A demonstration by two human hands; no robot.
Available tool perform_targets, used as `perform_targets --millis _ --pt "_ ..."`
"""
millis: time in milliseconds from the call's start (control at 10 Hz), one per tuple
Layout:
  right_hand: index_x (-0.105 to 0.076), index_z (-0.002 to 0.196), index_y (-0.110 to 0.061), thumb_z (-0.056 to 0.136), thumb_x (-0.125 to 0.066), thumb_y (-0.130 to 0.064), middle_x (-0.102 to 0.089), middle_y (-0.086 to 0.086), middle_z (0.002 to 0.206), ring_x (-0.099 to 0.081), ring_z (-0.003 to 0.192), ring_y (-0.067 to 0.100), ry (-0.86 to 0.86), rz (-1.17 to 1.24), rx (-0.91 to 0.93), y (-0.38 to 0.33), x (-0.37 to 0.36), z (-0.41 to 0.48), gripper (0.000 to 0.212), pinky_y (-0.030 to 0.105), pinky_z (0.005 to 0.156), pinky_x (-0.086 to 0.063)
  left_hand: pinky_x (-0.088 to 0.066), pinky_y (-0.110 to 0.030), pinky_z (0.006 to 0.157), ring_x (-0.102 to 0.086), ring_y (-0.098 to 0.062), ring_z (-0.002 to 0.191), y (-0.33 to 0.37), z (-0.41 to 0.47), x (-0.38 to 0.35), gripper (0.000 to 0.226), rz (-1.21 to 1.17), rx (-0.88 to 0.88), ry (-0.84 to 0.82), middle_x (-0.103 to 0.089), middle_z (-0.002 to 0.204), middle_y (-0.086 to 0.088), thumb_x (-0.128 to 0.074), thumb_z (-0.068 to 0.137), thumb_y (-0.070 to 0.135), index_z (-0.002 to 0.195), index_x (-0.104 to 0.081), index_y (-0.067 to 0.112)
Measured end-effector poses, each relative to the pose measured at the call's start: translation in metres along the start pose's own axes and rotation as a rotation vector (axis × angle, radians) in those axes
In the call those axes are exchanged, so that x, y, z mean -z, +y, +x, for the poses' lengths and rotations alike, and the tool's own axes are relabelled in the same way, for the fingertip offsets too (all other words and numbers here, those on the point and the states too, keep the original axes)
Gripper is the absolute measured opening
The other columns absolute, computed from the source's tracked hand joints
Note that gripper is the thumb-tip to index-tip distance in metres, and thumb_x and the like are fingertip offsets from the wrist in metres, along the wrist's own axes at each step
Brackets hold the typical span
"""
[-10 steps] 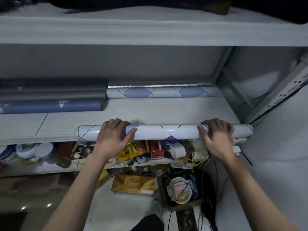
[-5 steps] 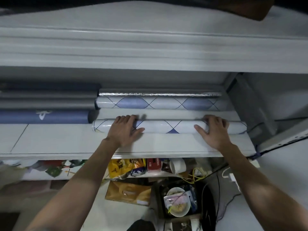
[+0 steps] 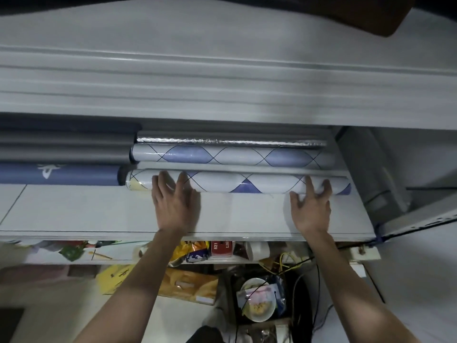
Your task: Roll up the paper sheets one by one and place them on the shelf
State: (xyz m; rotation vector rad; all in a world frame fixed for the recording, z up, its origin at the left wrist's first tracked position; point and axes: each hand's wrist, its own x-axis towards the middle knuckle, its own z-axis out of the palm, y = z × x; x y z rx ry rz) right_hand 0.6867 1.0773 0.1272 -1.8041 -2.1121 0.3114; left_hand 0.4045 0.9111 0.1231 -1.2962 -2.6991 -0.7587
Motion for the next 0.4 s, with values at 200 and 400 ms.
perform_targets --millis 200,400 --pt "-0.033 0.153 -0.026 0.099 -0.053 -0.042 -0.006 0.018 0.162 -0.051 0.124 0.048 -0.075 0.03 0.047 -0.014 -0.001 0.039 0.06 0.051 0.107 -0.043 -0.03 -0.06 0.114 -0.02 -0.041 0.141 -0.006 0.042 -0.008 0.051 0.0 -0.017 -0.06 -0.03 0.145 -0.019 -0.057 0.088 0.035 0.136 -0.042 0.026" --pt "-0.048 0.139 -0.007 0.098 -0.057 -0.034 -0.041 0.023 0.144 -0.055 0.113 0.042 0.077 0.029 0.16 -0.05 0.022 0.018 0.05 0.046 0.094 -0.045 -0.038 -0.055 0.106 -0.041 -0.042 0.13 -0.001 0.023 0.01 0.04 -0.1 0.033 0.082 -0.044 0.14 -0.026 -0.059 0.096 0.022 0.132 -0.052 0.006"
